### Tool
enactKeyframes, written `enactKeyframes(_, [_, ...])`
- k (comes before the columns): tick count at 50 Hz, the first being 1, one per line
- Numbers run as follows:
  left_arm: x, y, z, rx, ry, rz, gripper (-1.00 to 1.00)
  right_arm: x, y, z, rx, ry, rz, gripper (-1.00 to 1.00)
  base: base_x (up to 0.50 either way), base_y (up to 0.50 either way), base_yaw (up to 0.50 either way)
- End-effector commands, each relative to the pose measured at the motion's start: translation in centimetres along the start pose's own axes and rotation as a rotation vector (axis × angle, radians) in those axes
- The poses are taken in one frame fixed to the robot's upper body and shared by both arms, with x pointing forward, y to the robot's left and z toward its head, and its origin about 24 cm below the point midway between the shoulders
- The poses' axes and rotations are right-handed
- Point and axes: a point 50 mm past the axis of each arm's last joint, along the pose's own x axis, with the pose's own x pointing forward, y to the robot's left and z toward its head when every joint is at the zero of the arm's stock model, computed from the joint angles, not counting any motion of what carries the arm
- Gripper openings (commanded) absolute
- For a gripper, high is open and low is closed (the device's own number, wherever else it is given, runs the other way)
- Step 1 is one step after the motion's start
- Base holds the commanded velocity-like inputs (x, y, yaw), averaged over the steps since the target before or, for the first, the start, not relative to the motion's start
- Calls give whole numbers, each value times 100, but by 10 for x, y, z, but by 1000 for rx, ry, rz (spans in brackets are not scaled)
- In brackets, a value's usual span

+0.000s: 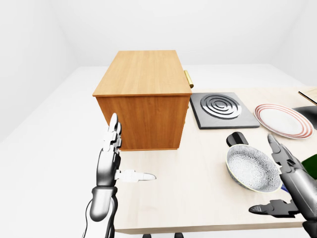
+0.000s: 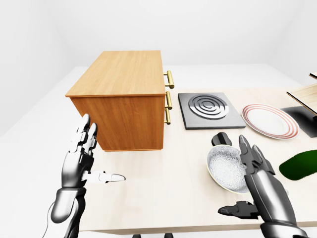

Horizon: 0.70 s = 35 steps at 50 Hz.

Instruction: Put the bowl on the top of the cabinet.

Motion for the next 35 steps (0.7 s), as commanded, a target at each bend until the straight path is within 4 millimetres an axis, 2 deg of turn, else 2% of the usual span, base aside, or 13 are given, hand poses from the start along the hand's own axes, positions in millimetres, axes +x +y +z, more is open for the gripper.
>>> enactKeyframes(1, [0,0,-1,-1,4,-4,100,3,25,-26,-1,149,119,100,0,0,0])
enactKeyframes(5, [1,-1,-1,-2,3,-6,100,4,35,-33,-10,185,175,100,0,0,0])
enactKeyframes(10, [0,-1,-1,-2,3,-7,100,5,38,-36,-19,199,196,100,0,0,0])
enactKeyframes(12, [1,-1,0,-1,0,-8,100,5,46,-46,-32,249,233,100,0,0,0])
enactKeyframes(35, [1,-1,-4,-4,12,-7,100,18,51,-58,-116,270,234,100,0,0,0])
